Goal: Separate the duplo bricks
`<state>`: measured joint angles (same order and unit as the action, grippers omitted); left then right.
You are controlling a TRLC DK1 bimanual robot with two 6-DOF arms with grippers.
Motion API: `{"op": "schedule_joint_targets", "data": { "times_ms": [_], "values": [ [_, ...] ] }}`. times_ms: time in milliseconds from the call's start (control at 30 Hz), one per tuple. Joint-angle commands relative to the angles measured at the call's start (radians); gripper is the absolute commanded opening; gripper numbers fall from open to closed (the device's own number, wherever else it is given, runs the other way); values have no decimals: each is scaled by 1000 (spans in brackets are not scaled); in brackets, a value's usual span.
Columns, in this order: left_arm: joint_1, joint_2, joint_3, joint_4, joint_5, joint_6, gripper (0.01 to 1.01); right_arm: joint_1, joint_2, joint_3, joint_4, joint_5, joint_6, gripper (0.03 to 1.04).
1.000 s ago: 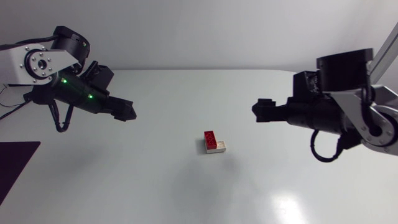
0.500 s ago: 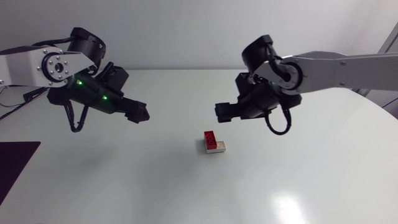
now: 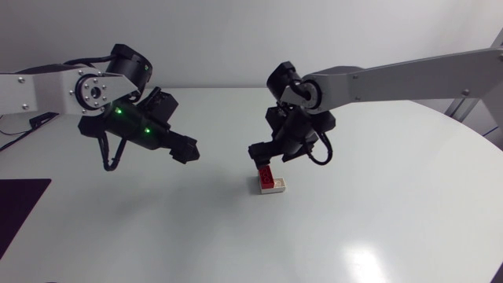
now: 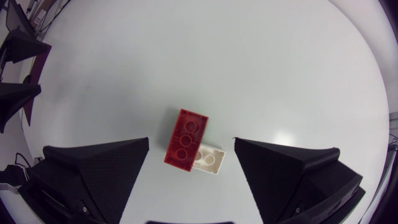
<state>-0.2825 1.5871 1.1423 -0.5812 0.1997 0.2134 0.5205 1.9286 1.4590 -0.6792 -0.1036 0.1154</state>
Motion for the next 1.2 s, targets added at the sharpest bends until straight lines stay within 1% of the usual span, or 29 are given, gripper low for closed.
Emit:
{"op": "schedule_joint_targets", "data": {
  "times_ms": [0,67,167,333,400,467,533,833,900,1067,1167],
  "values": [
    [-9,33,31,11,6,11,956,24,56,29,-36,10,18,939],
    [-11,36,30,15,6,11,956,33,86,40,-45,27,18,930],
    [-9,37,27,17,6,11,956,53,112,49,-46,70,20,852],
    [2,34,19,17,6,11,956,69,121,49,-43,114,24,689],
    [5,33,17,17,6,11,956,69,125,47,-36,130,24,587],
    [6,33,16,17,6,11,956,69,132,49,-34,136,24,570],
    [6,33,14,18,6,11,956,70,136,47,-29,145,24,528],
    [5,24,7,23,6,11,956,69,162,49,-31,148,24,525],
    [5,20,4,23,6,11,956,69,158,46,-31,150,20,490],
    [5,14,-4,26,6,11,954,64,110,17,13,153,9,330],
    [3,5,-10,34,6,17,941,53,75,-5,33,142,-17,293]
  ]
}}
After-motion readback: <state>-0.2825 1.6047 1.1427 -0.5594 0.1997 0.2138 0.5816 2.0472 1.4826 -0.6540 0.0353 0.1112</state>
